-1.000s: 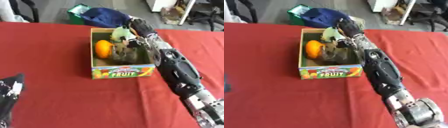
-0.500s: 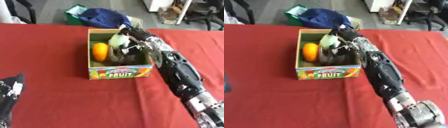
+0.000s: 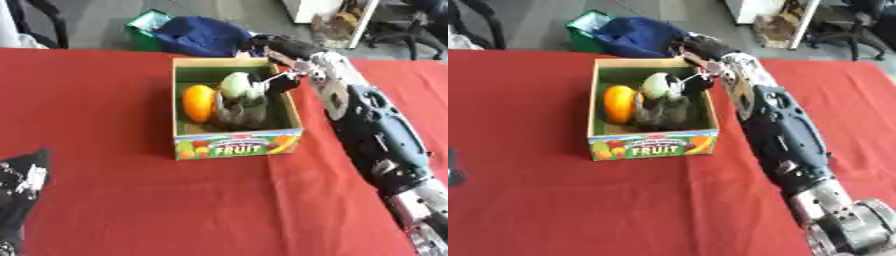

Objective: Pick up objects on the table and place them in the box.

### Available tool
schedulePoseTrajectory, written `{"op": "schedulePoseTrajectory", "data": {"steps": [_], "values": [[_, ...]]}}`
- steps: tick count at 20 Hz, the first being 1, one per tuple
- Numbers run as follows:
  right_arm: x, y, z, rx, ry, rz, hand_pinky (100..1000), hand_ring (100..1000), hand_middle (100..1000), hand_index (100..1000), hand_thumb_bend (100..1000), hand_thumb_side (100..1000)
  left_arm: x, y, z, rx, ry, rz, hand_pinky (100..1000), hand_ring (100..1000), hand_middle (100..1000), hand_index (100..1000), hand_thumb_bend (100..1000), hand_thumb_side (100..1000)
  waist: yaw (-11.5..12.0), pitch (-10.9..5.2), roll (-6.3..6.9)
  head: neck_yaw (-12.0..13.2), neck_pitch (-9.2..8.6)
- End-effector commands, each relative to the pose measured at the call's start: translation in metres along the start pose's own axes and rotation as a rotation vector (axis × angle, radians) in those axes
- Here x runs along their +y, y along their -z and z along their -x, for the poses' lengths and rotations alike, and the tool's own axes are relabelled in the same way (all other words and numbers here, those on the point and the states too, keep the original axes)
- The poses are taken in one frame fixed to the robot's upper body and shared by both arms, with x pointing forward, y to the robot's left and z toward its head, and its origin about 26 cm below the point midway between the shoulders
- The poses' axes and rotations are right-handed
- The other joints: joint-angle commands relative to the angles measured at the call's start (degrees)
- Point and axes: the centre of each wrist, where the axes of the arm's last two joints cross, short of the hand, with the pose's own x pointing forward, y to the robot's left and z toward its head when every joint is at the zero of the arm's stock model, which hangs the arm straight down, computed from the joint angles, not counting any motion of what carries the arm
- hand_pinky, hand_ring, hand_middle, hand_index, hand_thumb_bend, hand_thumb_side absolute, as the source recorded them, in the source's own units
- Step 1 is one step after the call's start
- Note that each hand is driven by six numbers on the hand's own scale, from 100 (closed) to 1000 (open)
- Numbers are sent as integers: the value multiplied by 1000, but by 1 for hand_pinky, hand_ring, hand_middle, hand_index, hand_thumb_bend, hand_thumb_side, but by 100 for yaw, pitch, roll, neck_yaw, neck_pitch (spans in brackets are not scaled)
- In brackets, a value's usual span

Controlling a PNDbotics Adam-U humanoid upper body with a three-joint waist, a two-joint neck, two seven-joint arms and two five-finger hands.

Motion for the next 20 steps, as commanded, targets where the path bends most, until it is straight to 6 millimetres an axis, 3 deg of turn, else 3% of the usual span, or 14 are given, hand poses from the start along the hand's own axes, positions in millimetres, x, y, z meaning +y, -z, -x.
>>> {"op": "schedulePoseTrajectory", "data": {"steps": [1, 6, 14, 20], "values": [[-31, -18, 8, -17, 0, 114, 739, 791, 882, 915, 100, 241, 4, 3, -8, -32, 4, -7, 590, 545, 481, 605, 531, 456, -21, -107, 26, 46, -3], [-35, -61, 21, -22, 191, 343, 670, 704, 771, 877, 100, 115, 6, 4, -9, -38, 11, -16, 591, 546, 482, 606, 531, 456, -60, -100, -11, 107, -4], [-14, -132, 29, -23, 691, 629, 591, 580, 652, 817, 100, 409, 9, 5, -10, -50, 18, -21, 599, 547, 482, 606, 528, 452, -102, -70, -28, 226, 27], [16, -169, 24, 14, 835, 677, 570, 549, 611, 803, 100, 468, 9, 7, -12, -56, 17, -22, 594, 546, 482, 606, 529, 455, -131, -51, -33, 295, 151]]}}
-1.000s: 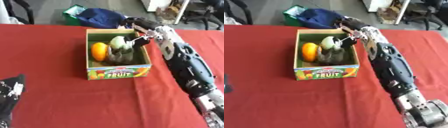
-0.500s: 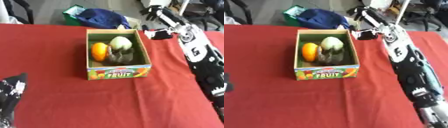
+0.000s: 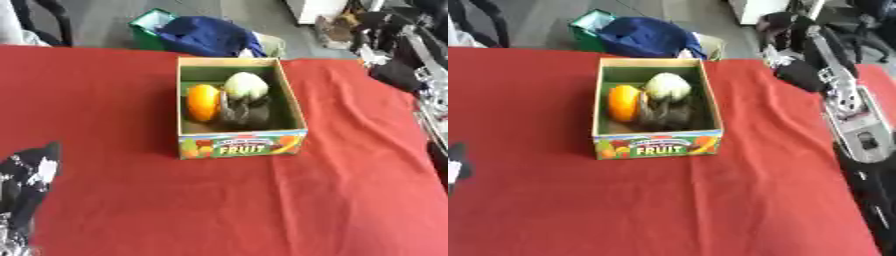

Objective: Pick up objects on the table and place them in the box.

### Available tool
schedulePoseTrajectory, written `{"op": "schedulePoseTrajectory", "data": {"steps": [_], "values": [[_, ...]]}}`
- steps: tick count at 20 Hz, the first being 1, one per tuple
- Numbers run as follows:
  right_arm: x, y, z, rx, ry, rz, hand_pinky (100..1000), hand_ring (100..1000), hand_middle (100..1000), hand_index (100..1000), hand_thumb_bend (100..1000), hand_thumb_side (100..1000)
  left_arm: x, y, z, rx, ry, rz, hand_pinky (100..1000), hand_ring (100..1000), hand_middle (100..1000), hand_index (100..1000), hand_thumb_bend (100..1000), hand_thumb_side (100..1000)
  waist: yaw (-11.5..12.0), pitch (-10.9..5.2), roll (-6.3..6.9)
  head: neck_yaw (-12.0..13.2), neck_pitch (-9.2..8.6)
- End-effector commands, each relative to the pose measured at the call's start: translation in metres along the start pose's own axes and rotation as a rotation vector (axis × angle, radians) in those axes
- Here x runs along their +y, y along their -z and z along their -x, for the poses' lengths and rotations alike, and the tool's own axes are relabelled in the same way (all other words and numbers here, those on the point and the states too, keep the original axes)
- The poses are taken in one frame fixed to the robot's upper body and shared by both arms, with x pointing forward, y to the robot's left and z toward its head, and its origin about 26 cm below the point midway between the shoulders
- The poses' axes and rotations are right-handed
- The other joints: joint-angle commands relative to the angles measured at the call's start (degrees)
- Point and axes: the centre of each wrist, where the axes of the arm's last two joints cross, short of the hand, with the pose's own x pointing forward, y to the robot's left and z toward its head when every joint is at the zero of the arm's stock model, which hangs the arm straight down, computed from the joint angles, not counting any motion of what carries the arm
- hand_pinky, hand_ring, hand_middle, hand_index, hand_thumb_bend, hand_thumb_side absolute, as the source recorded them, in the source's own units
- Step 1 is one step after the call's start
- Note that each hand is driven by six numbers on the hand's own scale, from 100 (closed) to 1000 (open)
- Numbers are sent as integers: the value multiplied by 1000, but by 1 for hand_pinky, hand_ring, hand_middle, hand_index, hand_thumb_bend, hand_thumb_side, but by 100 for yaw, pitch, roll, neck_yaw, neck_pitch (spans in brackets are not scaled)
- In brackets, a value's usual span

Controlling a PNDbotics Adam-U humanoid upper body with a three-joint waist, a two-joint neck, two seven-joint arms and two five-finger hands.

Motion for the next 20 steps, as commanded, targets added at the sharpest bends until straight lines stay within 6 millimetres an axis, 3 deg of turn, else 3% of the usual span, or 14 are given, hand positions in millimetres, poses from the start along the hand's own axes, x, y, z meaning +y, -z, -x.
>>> {"op": "schedulePoseTrajectory", "data": {"steps": [1, 7, 20], "values": [[-12, -9, -10, -19, 22, 41, 567, 545, 607, 801, 100, 484, 5, 5, -11, -42, 10, -4, 594, 546, 482, 606, 528, 455, -9, -69, 14, 51, 132], [-3, -39, 4, 78, 78, 65, 560, 537, 598, 796, 100, 531, 6, 4, -9, -36, 13, -8, 593, 546, 482, 606, 528, 456, -18, -93, 2, 48, 383], [7, -48, 9, 108, 115, 72, 559, 535, 594, 795, 100, 536, 6, 3, -8, -35, 11, -5, 593, 548, 484, 607, 529, 454, -35, -119, -15, 2, 372]]}}
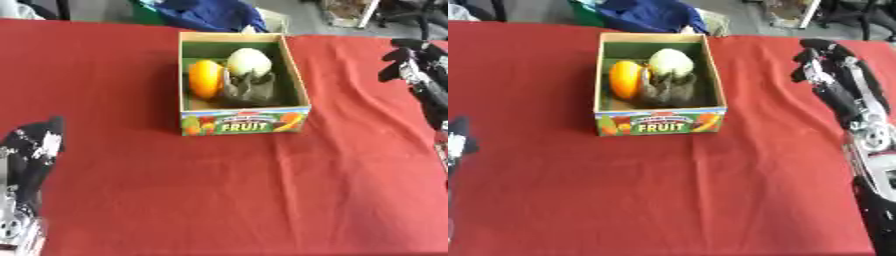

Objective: Pick up objects on the table and place them in the box.

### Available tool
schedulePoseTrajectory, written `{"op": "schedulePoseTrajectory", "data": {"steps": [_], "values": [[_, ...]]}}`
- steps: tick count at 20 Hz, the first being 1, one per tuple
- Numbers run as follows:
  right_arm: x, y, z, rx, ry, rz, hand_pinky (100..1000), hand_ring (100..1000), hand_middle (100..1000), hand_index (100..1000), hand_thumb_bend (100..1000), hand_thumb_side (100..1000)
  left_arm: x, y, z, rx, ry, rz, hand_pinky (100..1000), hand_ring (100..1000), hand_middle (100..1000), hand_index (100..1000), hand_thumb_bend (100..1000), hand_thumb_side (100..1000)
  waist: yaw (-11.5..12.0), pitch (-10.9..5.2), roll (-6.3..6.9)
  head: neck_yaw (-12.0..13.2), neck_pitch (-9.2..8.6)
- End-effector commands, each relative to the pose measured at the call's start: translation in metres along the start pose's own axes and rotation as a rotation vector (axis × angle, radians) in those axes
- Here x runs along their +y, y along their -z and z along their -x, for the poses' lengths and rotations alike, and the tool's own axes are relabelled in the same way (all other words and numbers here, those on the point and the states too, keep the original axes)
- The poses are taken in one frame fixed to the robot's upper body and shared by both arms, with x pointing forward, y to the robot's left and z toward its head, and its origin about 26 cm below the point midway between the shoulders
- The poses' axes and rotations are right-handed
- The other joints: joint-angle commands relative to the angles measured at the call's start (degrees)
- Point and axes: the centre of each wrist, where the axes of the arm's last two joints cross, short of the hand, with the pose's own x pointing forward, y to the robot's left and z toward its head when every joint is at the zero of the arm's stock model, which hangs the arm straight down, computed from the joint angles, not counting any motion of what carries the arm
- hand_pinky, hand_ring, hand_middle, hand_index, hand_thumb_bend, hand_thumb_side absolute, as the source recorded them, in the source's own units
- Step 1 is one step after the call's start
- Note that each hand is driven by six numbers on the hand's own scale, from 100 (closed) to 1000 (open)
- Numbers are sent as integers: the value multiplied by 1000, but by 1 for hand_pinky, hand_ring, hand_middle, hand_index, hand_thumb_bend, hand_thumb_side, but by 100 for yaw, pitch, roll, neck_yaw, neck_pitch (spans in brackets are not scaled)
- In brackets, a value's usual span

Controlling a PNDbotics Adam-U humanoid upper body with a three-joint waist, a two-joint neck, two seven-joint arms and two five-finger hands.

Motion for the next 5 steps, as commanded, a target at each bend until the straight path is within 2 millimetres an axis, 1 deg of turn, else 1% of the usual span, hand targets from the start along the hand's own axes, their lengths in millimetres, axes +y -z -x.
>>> {"op": "schedulePoseTrajectory", "data": {"steps": [1, 5], "values": [[-7, 4, -9, -30, -13, 7, 559, 535, 593, 794, 100, 538, 5, 4, -8, -35, 10, -4, 594, 548, 484, 607, 529, 454, -7, -97, 4, -9, -2], [-5, 2, -8, -24, -7, 6, 558, 534, 593, 793, 100, 535, 5, 3, -8, -33, 10, -3, 594, 548, 484, 607, 528, 454, -19, -102, 13, 8, -72]]}}
